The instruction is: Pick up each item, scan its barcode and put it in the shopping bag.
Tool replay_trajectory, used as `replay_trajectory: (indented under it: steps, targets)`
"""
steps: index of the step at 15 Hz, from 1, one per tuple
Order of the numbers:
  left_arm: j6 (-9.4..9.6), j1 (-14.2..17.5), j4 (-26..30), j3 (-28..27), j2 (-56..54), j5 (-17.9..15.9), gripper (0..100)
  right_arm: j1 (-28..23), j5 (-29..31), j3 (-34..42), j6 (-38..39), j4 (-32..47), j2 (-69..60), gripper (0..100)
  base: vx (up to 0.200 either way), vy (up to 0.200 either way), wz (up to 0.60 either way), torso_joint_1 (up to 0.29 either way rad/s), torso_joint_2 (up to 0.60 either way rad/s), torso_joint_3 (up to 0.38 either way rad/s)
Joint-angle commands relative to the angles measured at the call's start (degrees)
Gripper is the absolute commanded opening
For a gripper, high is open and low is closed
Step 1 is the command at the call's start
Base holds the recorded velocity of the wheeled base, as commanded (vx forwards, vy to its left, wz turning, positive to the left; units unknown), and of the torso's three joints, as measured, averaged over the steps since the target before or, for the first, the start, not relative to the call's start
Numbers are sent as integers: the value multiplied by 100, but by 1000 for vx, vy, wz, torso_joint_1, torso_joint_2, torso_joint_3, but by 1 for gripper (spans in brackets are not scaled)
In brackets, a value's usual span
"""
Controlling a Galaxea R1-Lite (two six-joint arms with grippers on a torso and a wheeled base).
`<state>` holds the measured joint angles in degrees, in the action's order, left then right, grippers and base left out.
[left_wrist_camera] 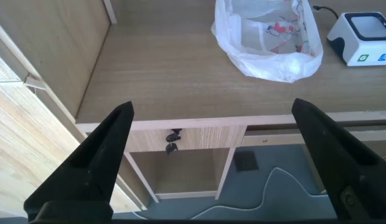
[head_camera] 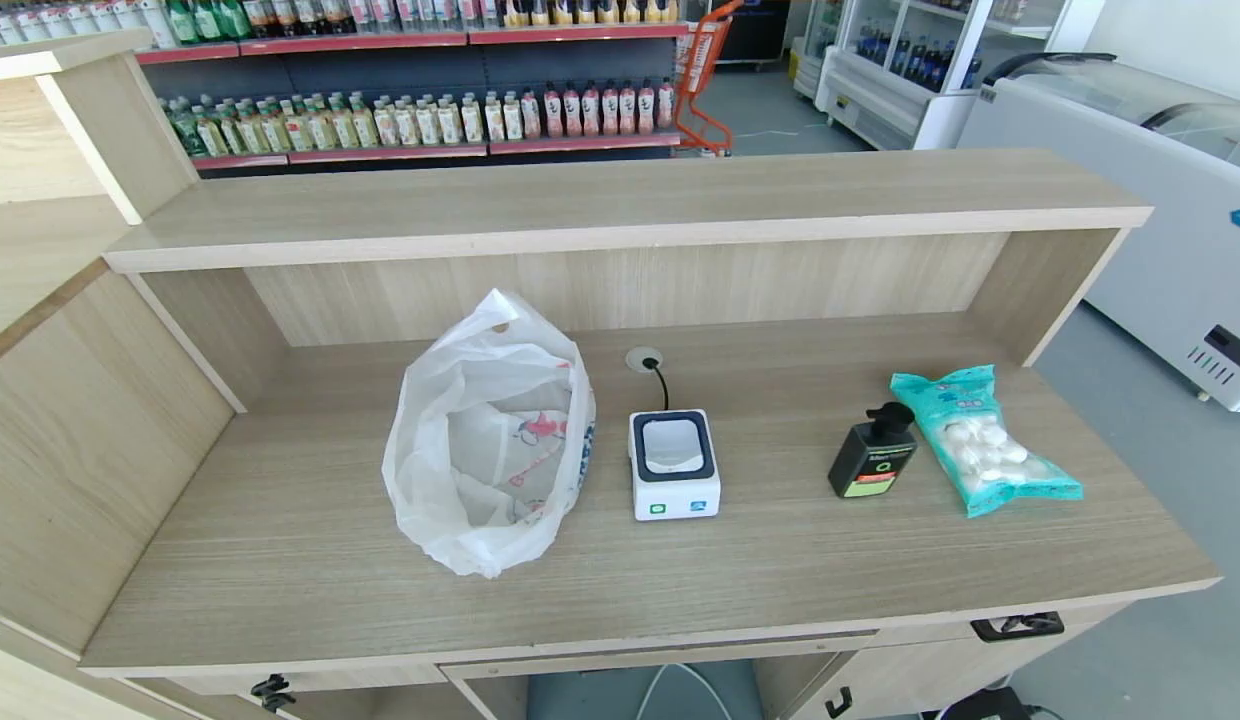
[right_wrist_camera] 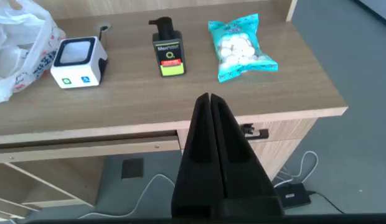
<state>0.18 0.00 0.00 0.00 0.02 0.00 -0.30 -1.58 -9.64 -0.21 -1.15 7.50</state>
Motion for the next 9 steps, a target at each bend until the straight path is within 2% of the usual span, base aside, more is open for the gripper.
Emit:
replay_trajectory:
  steps: [1,2,3,6,9]
  targets:
    - [-1,0,0,0,-2,0,100,39,-9,-2165,82,-1221,3267,0,0,0,0,0,0,0]
    - [-1,0,0,0,-2,0,100,-145,264,-2507,-6,-1590,3935,0,0,0,0,0,0,0]
    - [-1,0,0,0,-2,0,100,-383,484,-2771,-173,-1626,4357,0,0,0,0,0,0,0]
    - [-1,0,0,0,-2,0,100,-312,-413,-2920,-419,-1670,5069,0,0,0,0,0,0,0]
    - [-1,0,0,0,-2,0,100,-347,-967,-3035,-559,-1678,5385,0,0,0,0,0,0,0]
